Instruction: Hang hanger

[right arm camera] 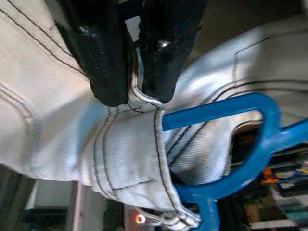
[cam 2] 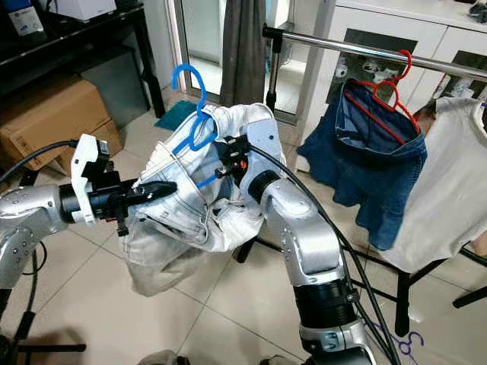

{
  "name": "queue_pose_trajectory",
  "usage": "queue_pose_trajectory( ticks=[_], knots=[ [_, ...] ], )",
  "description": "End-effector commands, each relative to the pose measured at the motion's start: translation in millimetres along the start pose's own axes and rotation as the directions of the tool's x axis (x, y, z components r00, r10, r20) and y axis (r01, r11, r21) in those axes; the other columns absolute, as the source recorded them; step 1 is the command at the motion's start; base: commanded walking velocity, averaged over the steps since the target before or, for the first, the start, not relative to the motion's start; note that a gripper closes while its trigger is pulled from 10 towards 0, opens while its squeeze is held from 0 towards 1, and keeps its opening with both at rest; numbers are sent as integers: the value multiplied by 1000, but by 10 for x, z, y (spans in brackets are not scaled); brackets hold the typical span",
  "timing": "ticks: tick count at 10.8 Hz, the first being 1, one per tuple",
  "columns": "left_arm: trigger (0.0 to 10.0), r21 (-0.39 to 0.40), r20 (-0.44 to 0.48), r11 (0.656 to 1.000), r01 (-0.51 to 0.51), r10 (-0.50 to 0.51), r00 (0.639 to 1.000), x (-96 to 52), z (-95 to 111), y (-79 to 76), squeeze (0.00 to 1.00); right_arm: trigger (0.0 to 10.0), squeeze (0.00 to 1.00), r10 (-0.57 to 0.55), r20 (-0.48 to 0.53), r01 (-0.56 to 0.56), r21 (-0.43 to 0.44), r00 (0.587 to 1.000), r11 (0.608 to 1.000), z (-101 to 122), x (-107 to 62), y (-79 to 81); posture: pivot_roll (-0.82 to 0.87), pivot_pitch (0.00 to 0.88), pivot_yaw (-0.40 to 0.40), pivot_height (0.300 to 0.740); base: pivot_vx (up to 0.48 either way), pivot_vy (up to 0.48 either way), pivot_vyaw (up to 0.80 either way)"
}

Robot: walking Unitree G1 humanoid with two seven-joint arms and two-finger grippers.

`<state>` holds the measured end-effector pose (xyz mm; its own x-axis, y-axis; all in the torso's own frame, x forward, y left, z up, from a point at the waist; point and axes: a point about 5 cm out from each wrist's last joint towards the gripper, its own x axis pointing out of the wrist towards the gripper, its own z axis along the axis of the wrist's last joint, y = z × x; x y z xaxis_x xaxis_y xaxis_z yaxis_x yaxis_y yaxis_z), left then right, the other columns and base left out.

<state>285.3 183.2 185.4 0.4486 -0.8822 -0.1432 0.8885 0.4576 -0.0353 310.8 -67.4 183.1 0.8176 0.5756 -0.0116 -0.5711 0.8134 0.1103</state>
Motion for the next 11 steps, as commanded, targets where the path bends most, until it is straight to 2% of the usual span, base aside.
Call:
queue_pose_trajectory(
  ticks=[1, 3, 5, 8, 10, 11],
  knots=[
    [0, 95, 68, 995, -25, 19, 997, -51, 218, 54, 0, 10000, 1000, 57, 26, -58, 6, 998, 998, 37, -6, 52, 0, 11, 11, 740, 0, 0, 0],
    [0, 117, 70, 992, -45, 37, 997, -102, 242, 103, 0, 10000, 1000, 128, 76, -128, 1, 989, 992, 116, -50, 40, -1, 3, 11, 740, 0, 0, 0],
    [0, 142, 46, 989, -46, 40, 998, -154, 212, 126, 0, 10000, 1000, 229, 76, -226, -51, 970, 973, 176, -134, 4, -1, 0, 11, 740, 0, 0, 0],
    [0, 213, -72, 977, -8, 24, 997, -284, 79, 137, 0, 10000, 1000, 296, 69, -283, -156, 953, 946, 358, -294, -249, 2, 6, 10, 740, 0, 0, 0],
    [0, 256, -127, 967, 5, 28, 992, -372, 18, 157, 0, 10000, 1000, 394, 38, -374, -244, 918, 895, 509, -410, -436, 3, 9, 10, 740, 0, 0, 0],
    [0, 284, -144, 958, 48, -6, 989, -413, -7, 123, 0, 10000, 1000, 468, 5, -448, -281, 884, 849, 616, -425, -541, 2, 11, 12, 740, 0, 0, 0]
  ],
)
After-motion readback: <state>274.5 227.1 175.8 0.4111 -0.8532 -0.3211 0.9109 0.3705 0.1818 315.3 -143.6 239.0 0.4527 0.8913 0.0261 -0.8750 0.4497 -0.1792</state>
